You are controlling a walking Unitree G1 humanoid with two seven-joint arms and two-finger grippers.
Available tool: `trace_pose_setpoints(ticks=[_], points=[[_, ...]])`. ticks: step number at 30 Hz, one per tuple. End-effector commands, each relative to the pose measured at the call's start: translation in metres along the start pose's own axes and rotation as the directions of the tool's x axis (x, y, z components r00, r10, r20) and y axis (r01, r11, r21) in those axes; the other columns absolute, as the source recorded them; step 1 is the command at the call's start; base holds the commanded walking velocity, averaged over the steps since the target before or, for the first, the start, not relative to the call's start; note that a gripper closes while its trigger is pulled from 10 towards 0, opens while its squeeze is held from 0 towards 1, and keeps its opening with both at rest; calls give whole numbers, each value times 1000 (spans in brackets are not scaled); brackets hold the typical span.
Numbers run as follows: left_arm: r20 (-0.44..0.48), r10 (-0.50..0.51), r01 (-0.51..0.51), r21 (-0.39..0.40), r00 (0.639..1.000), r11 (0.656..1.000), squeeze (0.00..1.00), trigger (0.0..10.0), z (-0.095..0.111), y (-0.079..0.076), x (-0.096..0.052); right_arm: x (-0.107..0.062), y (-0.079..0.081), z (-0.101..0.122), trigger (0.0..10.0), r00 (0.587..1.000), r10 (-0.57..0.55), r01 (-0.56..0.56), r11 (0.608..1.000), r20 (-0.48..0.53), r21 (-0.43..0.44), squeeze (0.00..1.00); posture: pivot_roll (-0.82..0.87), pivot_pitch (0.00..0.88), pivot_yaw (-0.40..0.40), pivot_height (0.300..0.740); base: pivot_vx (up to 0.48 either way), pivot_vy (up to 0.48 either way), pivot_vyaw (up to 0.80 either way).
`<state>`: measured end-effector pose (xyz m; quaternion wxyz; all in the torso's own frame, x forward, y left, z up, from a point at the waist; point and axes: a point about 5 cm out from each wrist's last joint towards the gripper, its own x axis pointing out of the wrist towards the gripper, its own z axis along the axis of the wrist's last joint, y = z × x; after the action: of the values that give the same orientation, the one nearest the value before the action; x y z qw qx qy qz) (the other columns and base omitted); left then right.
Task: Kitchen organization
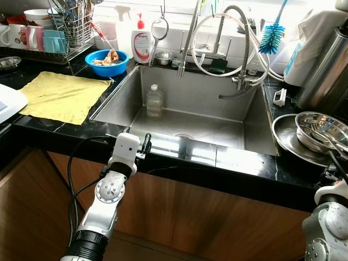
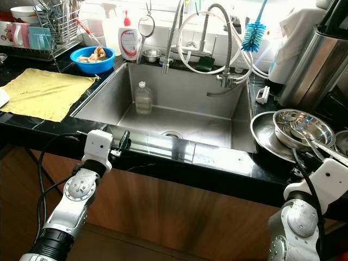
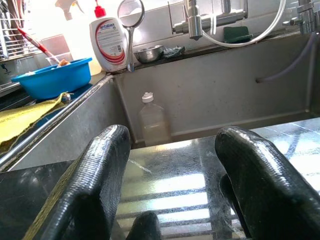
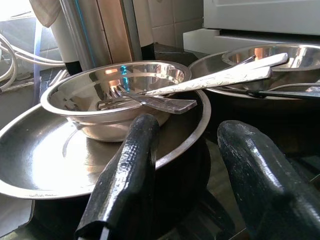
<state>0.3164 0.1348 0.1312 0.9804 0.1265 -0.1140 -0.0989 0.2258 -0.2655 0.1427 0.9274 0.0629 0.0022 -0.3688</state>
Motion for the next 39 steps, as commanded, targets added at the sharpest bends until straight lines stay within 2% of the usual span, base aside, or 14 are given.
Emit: trace_pose_setpoints(ticks=[1,10,28,29,30,31,32,33,39], points=[[-64,-13,15,21,998,1000,0,10000,-13,-2,-7,2,1,2,10000,1000,0,0,1000,10,11,0,53,0,-72,740,0,0,0],[-64,-12,13,22,998,1000,0,10000,-13,-2,-8,8,6,12,10000,998,31,-33,999,59,27,0,55,0,-73,740,0,0,0],[-64,-13,14,23,998,1000,0,10000,-13,-2,-8,7,6,8,10000,999,21,-23,999,45,35,0,58,0,-74,740,0,0,0],[-64,-13,14,23,998,1000,0,10000,-13,-2,-8,7,6,8,9647,999,22,-24,999,45,37,0,58,0,-74,740,0,0,0],[-64,-12,14,24,998,1000,0,10000,-13,-2,-8,7,6,8,4235,999,24,-26,999,45,38,0,58,0,-74,740,0,0,0],[-64,-13,14,24,998,1000,0,10000,-13,-2,-8,7,7,8,1882,999,26,-28,999,46,41,0,58,0,-74,740,0,0,0],[-64,-13,14,24,998,1000,0,10000,-13,-2,-8,7,7,8,1882,999,26,-28,999,46,41,0,58,0,-74,740,0,0,0],[-64,-13,14,24,998,1000,0,10000,-13,-2,-8,7,7,8,235,999,26,-28,999,46,42,0,58,0,-74,740,0,0,0],[-62,-13,15,24,998,1000,0,10000,-13,-2,-8,6,7,8,0,998,31,-33,998,45,44,0,57,0,-73,740,0,0,0]])
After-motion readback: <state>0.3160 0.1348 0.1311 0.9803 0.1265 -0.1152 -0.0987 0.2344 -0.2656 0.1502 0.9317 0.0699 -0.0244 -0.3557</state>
